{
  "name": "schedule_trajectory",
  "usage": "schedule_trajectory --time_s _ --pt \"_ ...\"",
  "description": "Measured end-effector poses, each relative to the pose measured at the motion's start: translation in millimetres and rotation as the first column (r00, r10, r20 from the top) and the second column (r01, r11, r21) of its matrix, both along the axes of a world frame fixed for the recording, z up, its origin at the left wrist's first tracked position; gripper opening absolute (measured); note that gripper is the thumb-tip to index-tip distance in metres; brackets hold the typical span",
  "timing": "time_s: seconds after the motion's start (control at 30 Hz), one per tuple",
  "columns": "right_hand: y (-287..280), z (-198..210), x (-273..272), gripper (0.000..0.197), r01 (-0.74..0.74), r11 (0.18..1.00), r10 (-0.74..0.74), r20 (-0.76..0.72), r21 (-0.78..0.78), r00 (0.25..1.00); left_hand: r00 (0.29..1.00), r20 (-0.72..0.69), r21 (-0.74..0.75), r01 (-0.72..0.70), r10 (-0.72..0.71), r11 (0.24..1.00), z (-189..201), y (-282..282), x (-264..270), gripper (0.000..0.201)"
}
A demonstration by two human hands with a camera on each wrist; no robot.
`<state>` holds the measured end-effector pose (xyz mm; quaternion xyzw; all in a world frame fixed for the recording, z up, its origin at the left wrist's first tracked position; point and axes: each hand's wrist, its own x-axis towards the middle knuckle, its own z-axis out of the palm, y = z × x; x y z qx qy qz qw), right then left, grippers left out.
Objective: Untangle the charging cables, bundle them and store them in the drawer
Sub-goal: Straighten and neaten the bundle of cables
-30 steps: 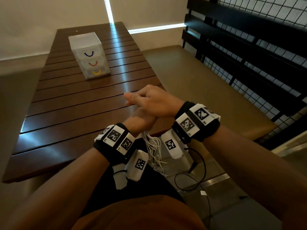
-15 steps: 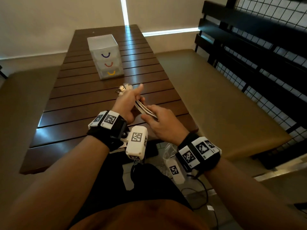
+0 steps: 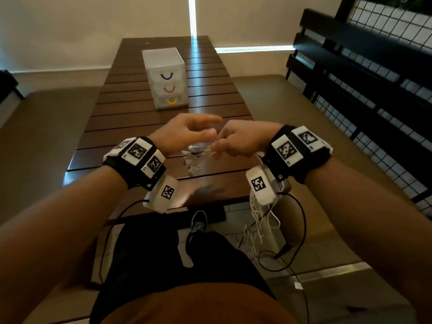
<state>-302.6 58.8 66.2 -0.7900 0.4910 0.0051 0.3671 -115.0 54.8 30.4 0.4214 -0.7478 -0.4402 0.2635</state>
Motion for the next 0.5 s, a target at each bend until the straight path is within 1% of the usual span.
schedule_trajectory --time_s 0.03,0.07,0.1,0.13,0.17,0.2,0.23,0.27,0.33,0.4,0.43,0.5 --pt "-2.4 4.2 4.1 0.031 0.004 0.999 -0.006 0.065 0.033 0.998 0.992 0.112 0.006 0.058 -0.058 0.998 0.7 2.9 -1.0 0.039" --pt "-4.9 8.8 6.9 0.03 0.008 0.998 -0.015 0.127 0.057 0.992 0.982 0.172 0.018 0.074 -0.076 0.997 0.7 5.1 -2.7 0.036" --pt "-7.5 13.0 8.9 0.029 0.016 0.997 -0.028 0.174 0.07 0.984 0.982 0.177 0.046 0.052 -0.059 0.998 0.2 7.9 -4.2 0.039" --pt "-10.5 16.2 10.2 0.028 0.028 0.997 -0.041 0.204 0.066 0.978 0.992 0.125 0.104 0.019 -0.032 0.994 -0.8 12.1 -5.5 0.042" --pt "-13.4 17.7 11.8 0.028 0.036 0.998 -0.046 0.223 0.046 0.974 0.999 0.038 0.172 -0.005 -0.001 0.985 -1.8 16.7 -5.6 0.042" --pt "-16.1 17.4 14.1 0.03 0.044 0.999 -0.046 0.242 0.014 0.969 0.997 -0.071 0.261 -0.009 0.029 0.965 -3.6 21.6 -4.5 0.042" --pt "-19.3 14.6 17.5 0.034 0.061 0.998 -0.054 0.268 -0.02 0.962 0.982 -0.183 0.358 0.02 0.049 0.934 -6.0 28.0 -3.2 0.044" --pt "-22.6 10.7 21.8 0.038 0.09 0.994 -0.07 0.297 -0.056 0.952 0.954 -0.291 0.447 0.069 0.072 0.892 -11.3 33.3 -0.6 0.046" --pt "-30.9 -0.1 34.7 0.047 0.156 0.977 -0.101 0.327 -0.147 0.94 0.879 -0.446 0.561 0.128 0.169 0.818 -20.5 45.8 3.5 0.046" --pt "-39.5 -13.7 52.5 0.054 0.207 0.944 -0.122 0.314 -0.256 0.942 0.764 -0.582 0.618 0.194 0.278 0.762 -26.5 55.9 7.1 0.044" --pt "-41.3 -21.0 63.2 0.056 0.227 0.927 -0.129 0.314 -0.298 0.94 0.701 -0.627 0.64 0.217 0.338 0.737 -30.5 58.7 9.8 0.044" --pt "-44.2 -38.6 85.4 0.058 0.255 0.897 -0.135 0.326 -0.361 0.936 0.585 -0.656 0.693 0.215 0.477 0.688 -35.5 62.6 16.1 0.046"
